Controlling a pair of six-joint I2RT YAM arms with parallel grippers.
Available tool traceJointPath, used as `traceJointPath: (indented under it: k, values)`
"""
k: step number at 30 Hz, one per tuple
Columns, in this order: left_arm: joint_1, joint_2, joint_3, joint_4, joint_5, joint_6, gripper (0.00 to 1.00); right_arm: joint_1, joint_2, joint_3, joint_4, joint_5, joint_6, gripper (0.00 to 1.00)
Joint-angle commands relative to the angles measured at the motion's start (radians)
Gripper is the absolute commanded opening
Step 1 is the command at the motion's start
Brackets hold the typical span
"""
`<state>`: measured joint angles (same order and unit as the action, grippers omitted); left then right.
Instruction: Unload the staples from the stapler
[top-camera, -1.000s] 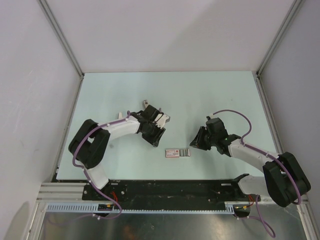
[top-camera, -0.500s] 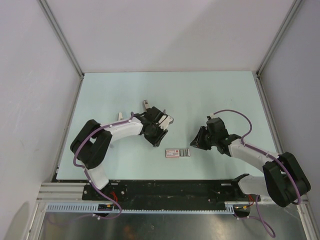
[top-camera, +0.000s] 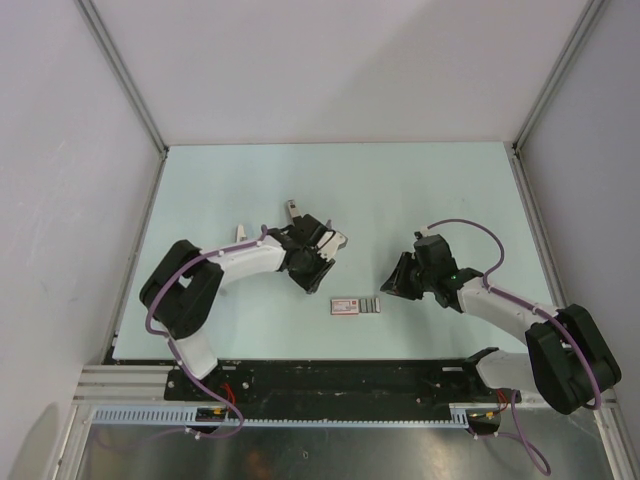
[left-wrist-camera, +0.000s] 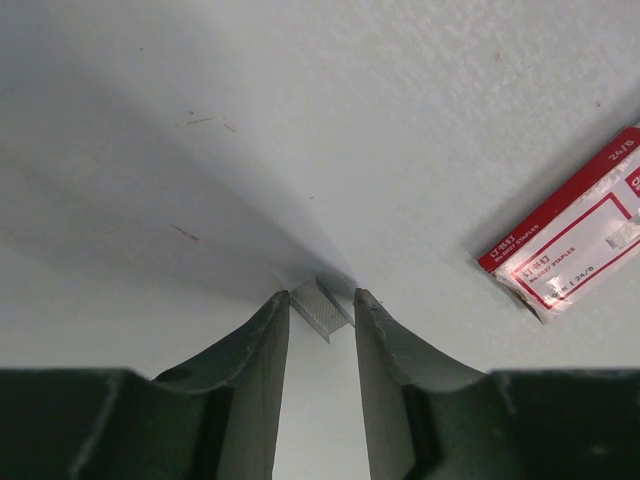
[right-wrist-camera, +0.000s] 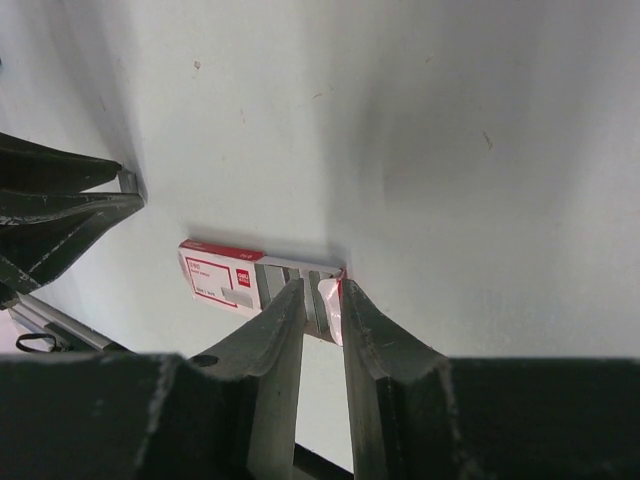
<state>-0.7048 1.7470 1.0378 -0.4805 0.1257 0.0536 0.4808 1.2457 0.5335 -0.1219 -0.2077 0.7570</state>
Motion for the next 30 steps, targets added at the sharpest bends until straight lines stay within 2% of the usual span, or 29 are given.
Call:
traceJointPath:
  k: [1,8,18,26,30]
  values:
    - [-0.005,0.031,-0.069,-0.011,-0.014,-0.001,0.35,-0.008,-0.005,0.033,0.014,-0.004,-0.021,0.26]
    - [-0.004,0.056,-0.08,-0.012,0.001,-0.001,0.19,-0.009,0.001,0.033,0.016,-0.004,-0.024,0.26]
    - [-0.004,0.024,-0.013,-0.025,0.095,0.037,0.06,-0.022,-0.001,0.034,0.033,-0.015,-0.026,0.26]
    - [0.036,-0.043,0.233,-0.141,0.198,0.104,0.04,-0.035,-0.045,0.061,0.057,-0.035,-0.038,0.27]
    - [0.096,-0.066,0.414,-0.195,0.361,0.083,0.05,-0.035,-0.099,0.106,0.073,-0.038,-0.075,0.31]
